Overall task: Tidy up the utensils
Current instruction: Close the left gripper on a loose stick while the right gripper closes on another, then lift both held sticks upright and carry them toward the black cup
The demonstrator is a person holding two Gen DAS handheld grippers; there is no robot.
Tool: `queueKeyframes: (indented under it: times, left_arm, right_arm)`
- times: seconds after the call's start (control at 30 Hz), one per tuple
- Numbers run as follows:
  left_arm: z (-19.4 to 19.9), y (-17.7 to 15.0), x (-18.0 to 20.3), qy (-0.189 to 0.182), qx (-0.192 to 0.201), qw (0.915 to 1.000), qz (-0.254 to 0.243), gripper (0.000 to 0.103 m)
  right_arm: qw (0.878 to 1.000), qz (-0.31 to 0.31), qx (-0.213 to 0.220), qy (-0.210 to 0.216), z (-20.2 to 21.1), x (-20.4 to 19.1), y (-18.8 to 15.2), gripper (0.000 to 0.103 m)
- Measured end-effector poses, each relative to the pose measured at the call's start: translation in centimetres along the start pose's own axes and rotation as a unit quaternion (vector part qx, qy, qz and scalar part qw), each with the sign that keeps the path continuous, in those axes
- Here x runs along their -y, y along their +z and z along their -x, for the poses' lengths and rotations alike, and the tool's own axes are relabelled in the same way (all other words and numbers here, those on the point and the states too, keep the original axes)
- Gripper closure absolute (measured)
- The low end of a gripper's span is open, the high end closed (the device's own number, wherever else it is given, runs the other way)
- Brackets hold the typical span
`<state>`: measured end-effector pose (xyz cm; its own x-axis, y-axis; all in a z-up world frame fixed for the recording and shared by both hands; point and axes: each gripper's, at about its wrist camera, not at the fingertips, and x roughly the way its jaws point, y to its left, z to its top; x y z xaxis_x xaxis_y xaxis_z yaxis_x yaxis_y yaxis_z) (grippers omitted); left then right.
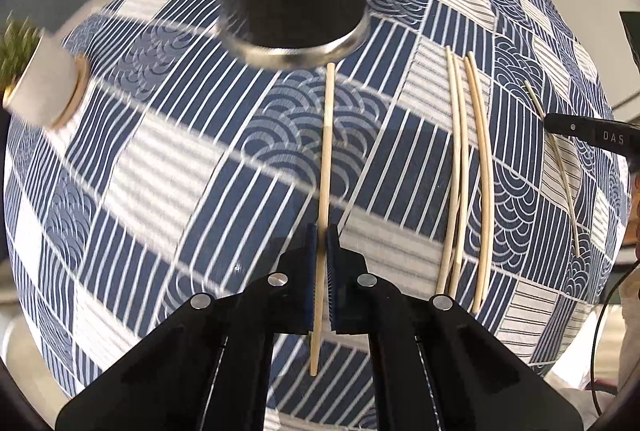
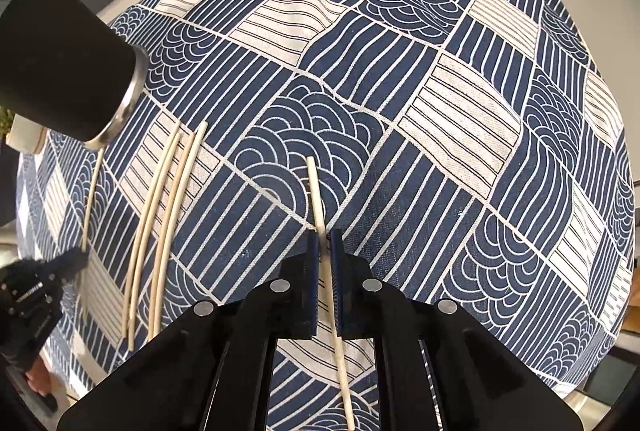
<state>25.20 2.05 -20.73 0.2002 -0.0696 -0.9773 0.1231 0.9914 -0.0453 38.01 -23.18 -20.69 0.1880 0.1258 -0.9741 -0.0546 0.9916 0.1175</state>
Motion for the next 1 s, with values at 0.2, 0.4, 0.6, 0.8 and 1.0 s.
queueKeyframes:
  times: [0.2, 0.4, 0.6, 0.8, 1.0]
  left_arm:
    - [0.7, -2.6, -1.4, -0.007, -0.013, 0.9971, 0.075, 0.098]
    - [2.3, -4.6, -1.5, 0.003, -0.009, 0.9922, 0.124, 0.098]
    - [4.5, -6.9, -0.9, 0.008, -0.001, 0.9894, 0.145, 0.098]
    - [6.0, -8.5, -0.4, 0.016, 0.007, 0.9875, 0.157, 0.098]
    - [7.4, -9.9, 0.0, 0.029, 0.019, 0.9847, 0.171, 0.098]
  right_arm:
    - [1.0, 0.021, -0.004, 0.007, 0.8, 2.1, 0.6, 0.103]
    - [0.998, 0.019, -0.011, 0.063, 1.9, 5.2, 0.1, 0.102]
    - [0.994, 0.037, -0.022, 0.101, 2.0, 4.6, -1.7, 0.098]
    - [0.994, 0.053, -0.044, 0.087, 1.3, 3.3, -3.5, 0.095]
    - [0.995, 0.077, -0.043, 0.053, 0.9, 1.7, -3.9, 0.084]
